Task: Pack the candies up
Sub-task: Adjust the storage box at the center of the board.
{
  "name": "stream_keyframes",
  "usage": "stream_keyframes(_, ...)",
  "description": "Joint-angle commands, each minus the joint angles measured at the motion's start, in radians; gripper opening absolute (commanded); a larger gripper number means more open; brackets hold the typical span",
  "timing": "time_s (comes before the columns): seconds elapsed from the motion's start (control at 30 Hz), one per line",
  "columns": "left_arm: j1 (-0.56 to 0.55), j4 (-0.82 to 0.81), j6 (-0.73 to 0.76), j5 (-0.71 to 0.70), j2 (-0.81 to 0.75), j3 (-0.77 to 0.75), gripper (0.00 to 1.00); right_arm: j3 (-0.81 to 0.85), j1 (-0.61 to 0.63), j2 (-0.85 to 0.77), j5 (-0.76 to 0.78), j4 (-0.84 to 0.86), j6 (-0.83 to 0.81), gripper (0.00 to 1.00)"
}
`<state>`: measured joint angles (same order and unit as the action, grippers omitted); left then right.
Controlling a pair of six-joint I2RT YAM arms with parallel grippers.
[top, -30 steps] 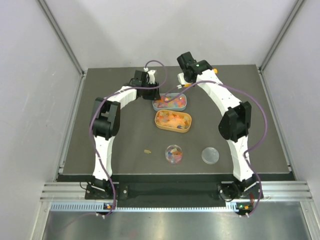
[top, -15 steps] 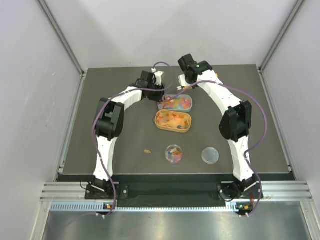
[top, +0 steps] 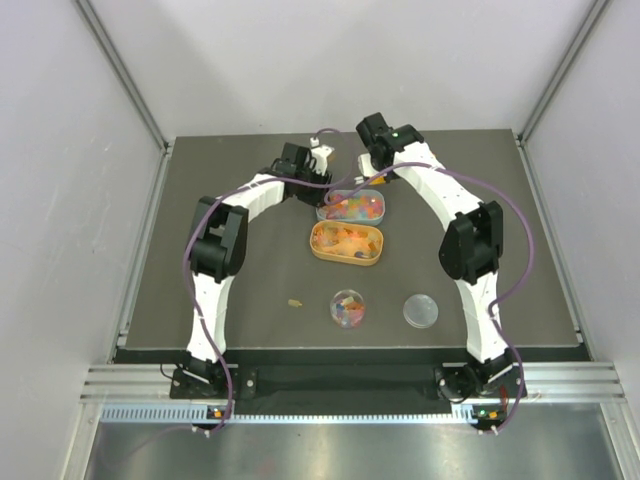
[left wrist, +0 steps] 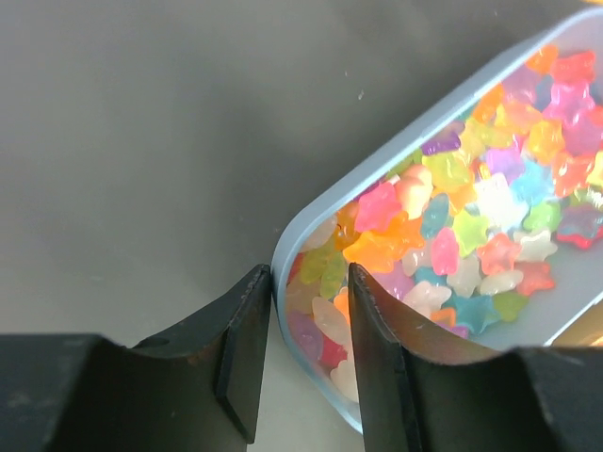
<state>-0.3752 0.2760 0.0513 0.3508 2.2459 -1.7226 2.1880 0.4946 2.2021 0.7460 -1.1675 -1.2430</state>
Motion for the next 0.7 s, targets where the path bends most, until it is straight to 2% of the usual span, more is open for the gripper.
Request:
stream_keyframes(0.0, -0.005, 0.025, 0.094, 0.019, -0.091, 0.044, 0.43, 0.004, -0.007, -0.084, 0.009, -0.007, 0.046, 0.00)
stream_keyframes(0.23, -0.005, 0.075, 0.212, 0.050, -0.131, 0.074, 0.41, -0.017, -0.005, -0.104, 0.009, -0.009, 0.054, 0.00)
stream_keyframes(0.5, -0.013, 0.124, 0.246, 0.063, -0.155, 0.086, 0.40, -0.034, -0.005, -0.117, 0.009, -0.012, 0.073, 0.00)
stream_keyframes(0.63, -0.013, 0.109, 0.181, 0.037, -0.176, 0.086, 0.47, -0.048, -0.005, -0.125, 0.006, 0.000, 0.073, 0.00)
stream_keyframes(0.67, -0.008, 0.091, 0.156, 0.031, -0.189, 0.086, 0.54, -0.048, -0.007, -0.130, -0.005, 0.000, 0.073, 0.00)
